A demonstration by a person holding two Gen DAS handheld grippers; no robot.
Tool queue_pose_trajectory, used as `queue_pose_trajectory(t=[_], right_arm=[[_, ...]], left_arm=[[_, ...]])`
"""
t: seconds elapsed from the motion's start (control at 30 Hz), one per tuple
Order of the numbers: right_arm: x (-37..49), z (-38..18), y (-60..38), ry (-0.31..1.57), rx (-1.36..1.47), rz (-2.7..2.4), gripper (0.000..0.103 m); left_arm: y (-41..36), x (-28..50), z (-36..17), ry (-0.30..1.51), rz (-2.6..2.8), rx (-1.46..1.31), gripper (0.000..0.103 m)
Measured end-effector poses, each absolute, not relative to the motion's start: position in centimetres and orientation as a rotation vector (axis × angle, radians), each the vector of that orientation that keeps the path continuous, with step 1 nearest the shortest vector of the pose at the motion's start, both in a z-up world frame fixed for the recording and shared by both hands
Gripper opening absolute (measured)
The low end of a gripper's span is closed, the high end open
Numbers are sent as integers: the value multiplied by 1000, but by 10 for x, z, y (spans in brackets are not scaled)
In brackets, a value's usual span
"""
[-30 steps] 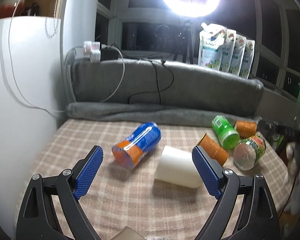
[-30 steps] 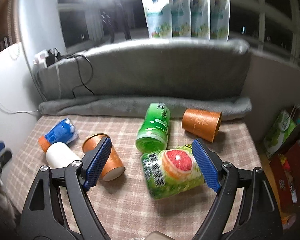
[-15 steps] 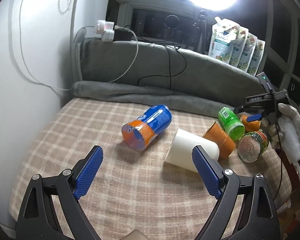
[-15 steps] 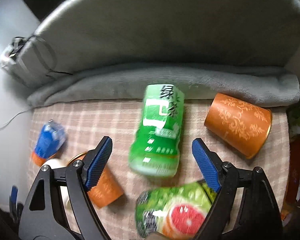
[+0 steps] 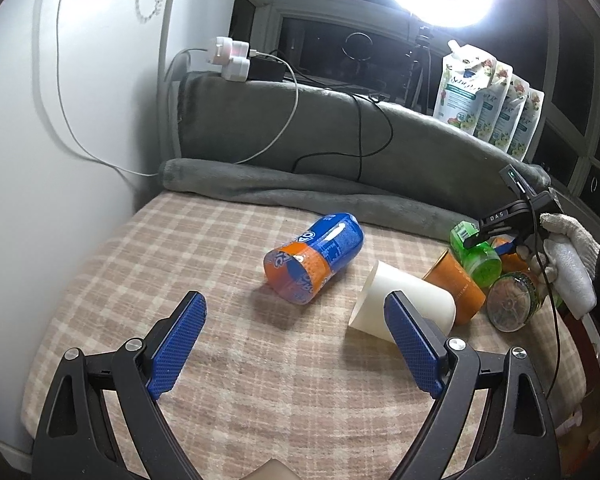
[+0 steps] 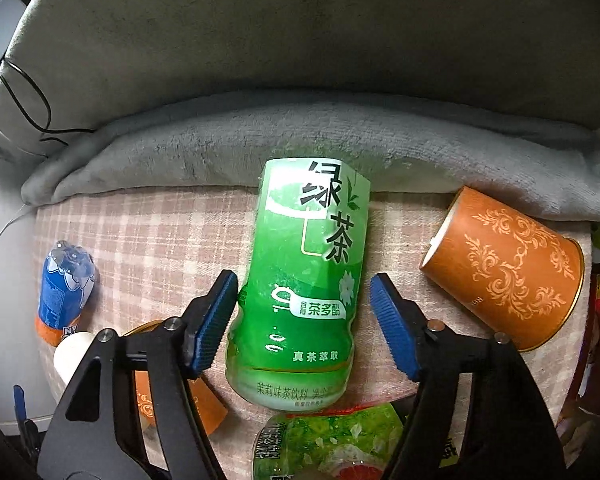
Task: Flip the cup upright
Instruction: 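Move the right gripper to the green tea bottle and close on it, then lift the green tea bottle with the right gripper toward the left gripper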
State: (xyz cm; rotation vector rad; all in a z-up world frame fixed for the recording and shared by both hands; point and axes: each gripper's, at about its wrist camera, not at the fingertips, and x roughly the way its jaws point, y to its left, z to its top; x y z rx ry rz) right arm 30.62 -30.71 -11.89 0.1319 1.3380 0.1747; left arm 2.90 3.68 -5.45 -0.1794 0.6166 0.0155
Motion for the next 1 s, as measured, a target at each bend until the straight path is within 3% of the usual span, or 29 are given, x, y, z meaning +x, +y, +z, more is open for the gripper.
queue_pose_trajectory(t=[0.03,0.6,1.0], right_arm=[[307,-119,-307,1342,131,181,65],[287,-88,-287,1214,185,234,64],[200,-39,-278,1083,207,394,64]], left_arm=[[37,29,-54,616,16,-179,91],[38,23,-48,586,26,-167,91],[26,14,-44,591,-30,-170,91]])
